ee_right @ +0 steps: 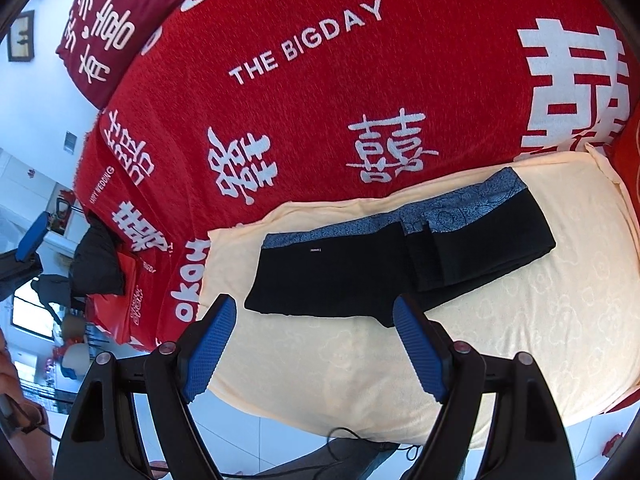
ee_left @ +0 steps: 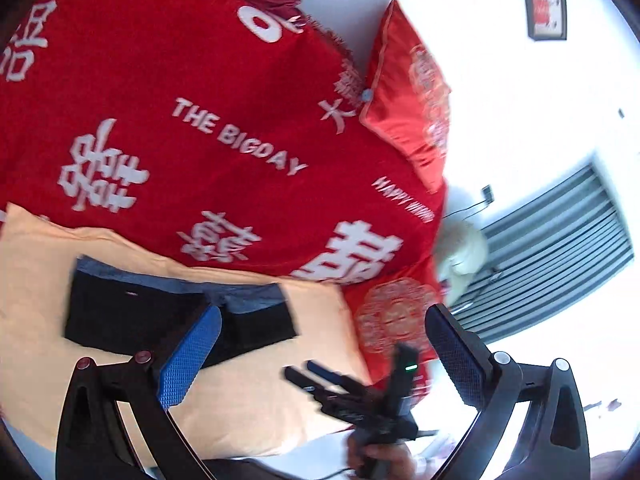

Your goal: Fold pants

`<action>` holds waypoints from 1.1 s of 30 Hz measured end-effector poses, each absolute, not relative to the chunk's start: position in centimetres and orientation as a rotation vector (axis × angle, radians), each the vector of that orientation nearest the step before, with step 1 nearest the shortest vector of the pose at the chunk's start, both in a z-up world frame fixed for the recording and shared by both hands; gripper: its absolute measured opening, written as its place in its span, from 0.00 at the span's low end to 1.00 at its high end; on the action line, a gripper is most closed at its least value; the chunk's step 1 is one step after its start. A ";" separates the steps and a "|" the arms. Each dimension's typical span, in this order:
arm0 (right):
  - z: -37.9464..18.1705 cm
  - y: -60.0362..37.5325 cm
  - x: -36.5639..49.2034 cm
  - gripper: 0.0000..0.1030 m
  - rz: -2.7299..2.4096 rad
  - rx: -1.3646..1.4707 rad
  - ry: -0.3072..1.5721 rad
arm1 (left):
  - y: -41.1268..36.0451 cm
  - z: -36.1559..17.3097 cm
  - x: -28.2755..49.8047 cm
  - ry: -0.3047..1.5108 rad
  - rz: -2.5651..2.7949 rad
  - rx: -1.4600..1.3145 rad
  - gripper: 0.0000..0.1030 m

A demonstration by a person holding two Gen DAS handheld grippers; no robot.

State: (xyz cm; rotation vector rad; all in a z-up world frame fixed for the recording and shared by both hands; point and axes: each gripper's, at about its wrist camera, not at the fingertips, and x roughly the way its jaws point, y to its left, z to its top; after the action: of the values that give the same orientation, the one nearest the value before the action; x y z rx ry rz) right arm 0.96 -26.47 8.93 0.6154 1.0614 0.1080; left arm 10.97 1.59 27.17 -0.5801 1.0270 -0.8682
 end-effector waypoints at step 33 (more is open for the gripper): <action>16.4 -32.0 -1.4 1.00 0.502 0.906 0.762 | -0.2 39.6 3.0 0.612 -0.830 -0.365 0.99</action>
State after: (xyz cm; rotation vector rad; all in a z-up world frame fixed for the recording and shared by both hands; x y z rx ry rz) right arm -1.42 -31.99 16.41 0.9062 0.7622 0.5016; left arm 3.01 -0.21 39.59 -0.3651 0.6125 -0.8300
